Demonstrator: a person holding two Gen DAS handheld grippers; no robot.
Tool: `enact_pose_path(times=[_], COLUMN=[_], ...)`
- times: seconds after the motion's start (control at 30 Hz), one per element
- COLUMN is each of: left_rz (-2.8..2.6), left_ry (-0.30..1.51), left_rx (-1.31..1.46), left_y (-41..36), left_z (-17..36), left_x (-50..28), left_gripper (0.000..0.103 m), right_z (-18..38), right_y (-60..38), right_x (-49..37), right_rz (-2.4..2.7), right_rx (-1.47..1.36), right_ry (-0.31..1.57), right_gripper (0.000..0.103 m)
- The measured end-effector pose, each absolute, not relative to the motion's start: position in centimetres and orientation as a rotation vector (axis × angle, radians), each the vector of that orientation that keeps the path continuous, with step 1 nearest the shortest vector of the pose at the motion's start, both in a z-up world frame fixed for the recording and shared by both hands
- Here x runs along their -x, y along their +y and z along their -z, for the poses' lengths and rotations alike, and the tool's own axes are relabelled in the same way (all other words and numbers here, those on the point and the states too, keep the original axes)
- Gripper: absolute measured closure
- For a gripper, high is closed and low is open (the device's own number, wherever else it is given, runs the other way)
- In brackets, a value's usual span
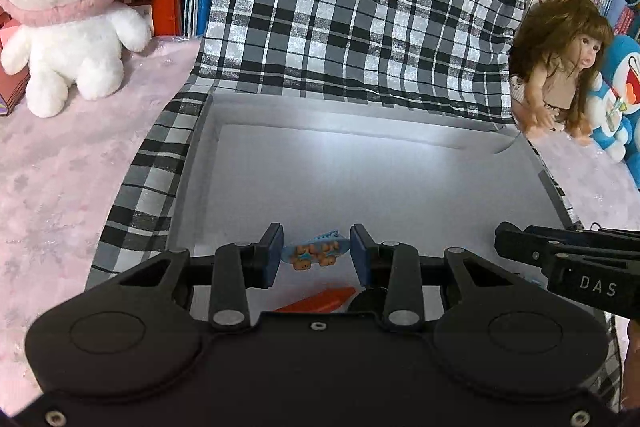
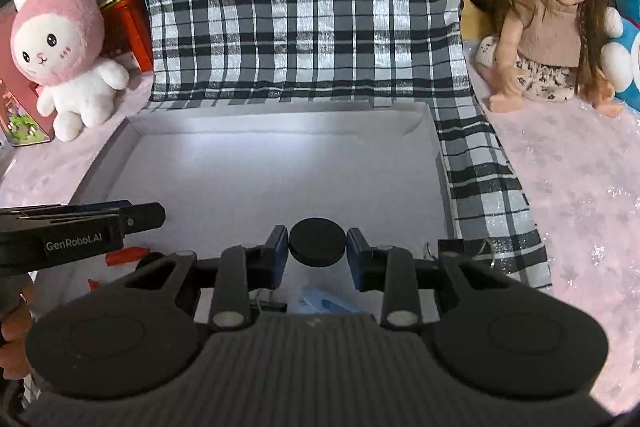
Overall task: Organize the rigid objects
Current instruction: 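Carry the packet over the tray with the left tool while the right carries the lid, then open the left tool to drop the packet while the right drops the lid in the tray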
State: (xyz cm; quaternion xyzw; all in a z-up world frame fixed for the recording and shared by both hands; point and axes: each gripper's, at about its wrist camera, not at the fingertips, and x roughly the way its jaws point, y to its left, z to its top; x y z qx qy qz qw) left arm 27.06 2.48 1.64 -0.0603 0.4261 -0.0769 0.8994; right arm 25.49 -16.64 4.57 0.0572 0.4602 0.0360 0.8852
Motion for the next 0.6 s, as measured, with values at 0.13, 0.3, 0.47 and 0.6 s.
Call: enact_pose_path(times=[0.13,0.3,0.47,0.6], left_rz=[0.156,0.151,0.145,0.146], left_ry=[0.872,0.859,0.853,0.846], left_rx=[0.091,0.065,0.05,0.06], left_y=[2.17,1.89,1.77,2.18], left_z=[-1.54,-1.35,-1.24,-1.4], left_x=[-26.96,-26.86,-26.63,-26.12], left_gripper=[0.068,0.068,0.063,0.054], right_z=[-4.03,-3.83,-3.92,-4.31], right_y=[-16.39,-15.84,-15.96,-16.23], right_x=[-25.54,-25.37,-25.24,-24.75], right_rz=[-0.073,-0.076,-0.078,-0.08], right_rx=[-0.108,-0.072,-0.082,-0.089], right_ry=[0.967,0.961,0.955,0.936], right_gripper=[0.065,0.063,0.059,0.045])
